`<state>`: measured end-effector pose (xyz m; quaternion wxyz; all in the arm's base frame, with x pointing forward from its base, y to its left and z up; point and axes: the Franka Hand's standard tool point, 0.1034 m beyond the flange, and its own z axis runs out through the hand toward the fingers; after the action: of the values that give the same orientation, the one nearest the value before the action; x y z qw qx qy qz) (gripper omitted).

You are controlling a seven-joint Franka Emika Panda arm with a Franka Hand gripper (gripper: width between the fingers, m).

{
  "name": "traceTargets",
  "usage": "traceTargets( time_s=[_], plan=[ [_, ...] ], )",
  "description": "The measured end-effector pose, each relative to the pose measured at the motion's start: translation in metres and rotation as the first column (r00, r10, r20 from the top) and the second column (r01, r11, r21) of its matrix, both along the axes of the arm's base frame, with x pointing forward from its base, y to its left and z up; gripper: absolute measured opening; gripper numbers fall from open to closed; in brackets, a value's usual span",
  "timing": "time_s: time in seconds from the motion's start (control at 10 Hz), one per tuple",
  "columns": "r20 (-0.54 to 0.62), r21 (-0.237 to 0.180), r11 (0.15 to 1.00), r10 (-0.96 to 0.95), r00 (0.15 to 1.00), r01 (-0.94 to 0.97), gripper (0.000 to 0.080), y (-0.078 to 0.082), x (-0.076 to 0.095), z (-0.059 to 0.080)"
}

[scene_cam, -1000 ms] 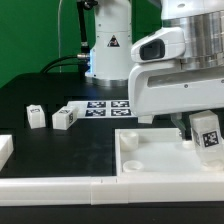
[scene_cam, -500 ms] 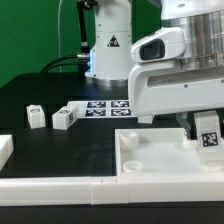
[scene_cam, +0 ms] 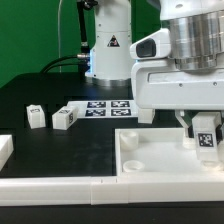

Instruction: Assemble one leg

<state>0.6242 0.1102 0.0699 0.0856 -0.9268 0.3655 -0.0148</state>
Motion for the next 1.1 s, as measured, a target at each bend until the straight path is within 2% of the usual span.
traceTargets(
  time_s=[0.2,0.3,0.5,0.6,0.7,0.8,1.0,1.1],
  plan=[
    [-0.047,0.020,0.956,-0.292,0.955,0.293,0.0288,0.001,-0.001,0.000],
    [-0.057,0.021,0.937,-0.348,0.936,0.350,0.0288,0.001,-0.001,0.000],
    [-0.110,0.022,0.799,-0.596,0.795,0.602,0.0288,0.010,-0.003,-0.002],
    [-0.120,0.022,0.768,-0.633,0.765,0.640,0.0288,0.014,-0.004,-0.002],
    [-0.148,0.028,0.688,-0.714,0.684,0.725,0.0288,0.016,-0.004,-0.002],
    [-0.163,0.032,0.647,-0.749,0.642,0.762,0.0288,0.016,-0.003,-0.002],
    [-0.154,0.036,0.689,-0.712,0.686,0.724,0.0289,0.017,-0.003,-0.002],
    [-0.154,0.037,0.690,-0.710,0.687,0.722,0.0478,0.017,-0.003,-0.002]
  ],
)
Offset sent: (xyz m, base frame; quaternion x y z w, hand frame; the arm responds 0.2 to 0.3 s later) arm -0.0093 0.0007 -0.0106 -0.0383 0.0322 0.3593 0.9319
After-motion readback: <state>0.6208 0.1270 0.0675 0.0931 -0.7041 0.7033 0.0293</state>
